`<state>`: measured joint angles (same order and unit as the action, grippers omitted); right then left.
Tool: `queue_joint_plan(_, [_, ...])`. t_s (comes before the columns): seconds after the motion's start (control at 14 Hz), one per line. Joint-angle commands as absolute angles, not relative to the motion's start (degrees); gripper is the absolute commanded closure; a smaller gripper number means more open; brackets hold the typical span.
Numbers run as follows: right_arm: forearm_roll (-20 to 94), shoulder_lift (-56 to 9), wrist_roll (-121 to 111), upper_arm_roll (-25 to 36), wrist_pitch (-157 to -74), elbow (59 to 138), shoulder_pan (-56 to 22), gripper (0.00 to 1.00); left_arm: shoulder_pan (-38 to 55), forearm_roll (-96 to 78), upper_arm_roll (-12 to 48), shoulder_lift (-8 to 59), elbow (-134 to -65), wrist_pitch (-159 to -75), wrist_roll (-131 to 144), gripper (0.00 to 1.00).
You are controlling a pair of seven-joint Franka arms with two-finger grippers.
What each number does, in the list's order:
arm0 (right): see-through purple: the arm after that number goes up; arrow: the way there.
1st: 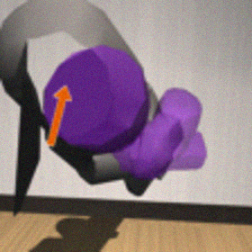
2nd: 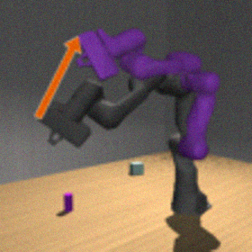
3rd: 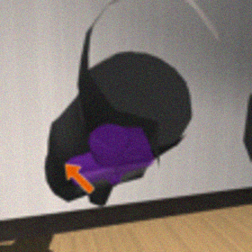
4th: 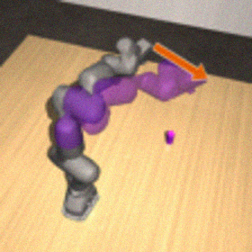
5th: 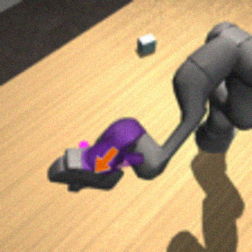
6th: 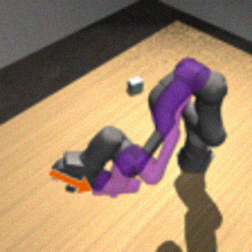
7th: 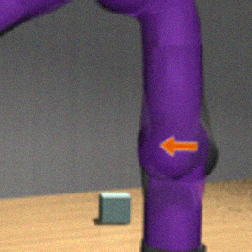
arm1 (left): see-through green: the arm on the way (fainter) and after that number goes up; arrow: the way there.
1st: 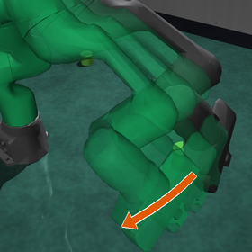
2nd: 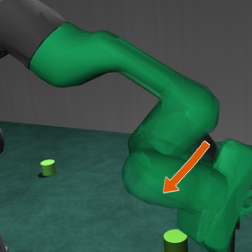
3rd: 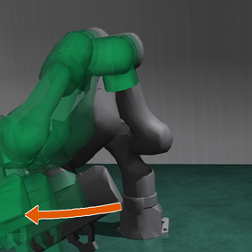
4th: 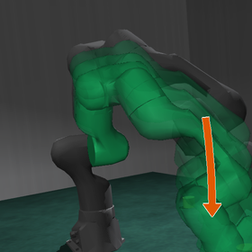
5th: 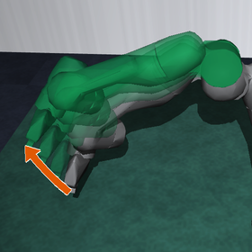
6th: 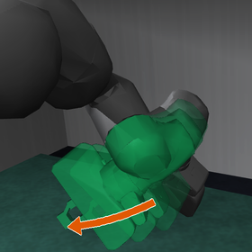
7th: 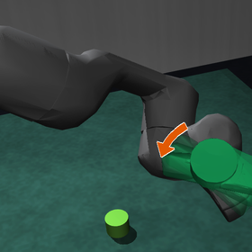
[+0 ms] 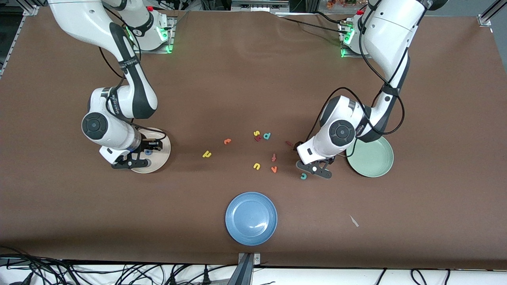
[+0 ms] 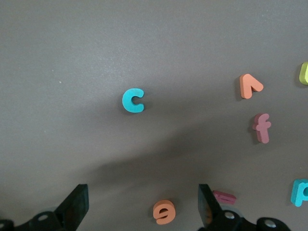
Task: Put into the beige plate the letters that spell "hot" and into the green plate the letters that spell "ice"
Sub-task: 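Drop the blue ring on the beige plate while the left gripper reaches letters, then grasp the orange 9 with the left gripper while the right gripper grasps yellow h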
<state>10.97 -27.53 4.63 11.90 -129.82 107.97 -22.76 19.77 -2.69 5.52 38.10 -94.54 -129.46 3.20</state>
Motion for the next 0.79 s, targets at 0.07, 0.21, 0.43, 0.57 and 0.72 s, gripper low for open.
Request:
queue_joint_plan(0.07, [12.7, -30.5, 23.5, 11.3, -129.8, 102.8, -26.9, 0.00, 19.6, -3.4, 4.9, 38.4, -94.6, -128.8, 3.2, 0.00])
queue_joint_plan(0.21, [12.6, -32.9, 34.4, 11.3, -129.8, 100.5, -29.4, 0.00, 19.5, -3.4, 4.9, 38.6, -96.7, -128.7, 3.6, 0.00])
queue_joint_plan(0.43, [12.8, -36.5, 48.9, 11.3, -130.0, 96.3, -31.8, 0.00, 21.2, -2.9, 4.7, 39.1, -98.2, -128.8, 8.5, 0.00])
queue_joint_plan(0.57, [12.9, -38.5, 55.6, 11.1, -130.3, 94.7, -33.1, 0.00, 21.1, -0.1, 4.8, 39.0, -99.1, -128.8, 9.1, 0.00])
queue_joint_plan(0.72, [13.7, -40.6, 61.2, 10.5, -130.4, 92.8, -33.3, 0.00, 21.2, 0.0, 4.8, 39.1, -99.2, -128.8, 9.5, 0.00])
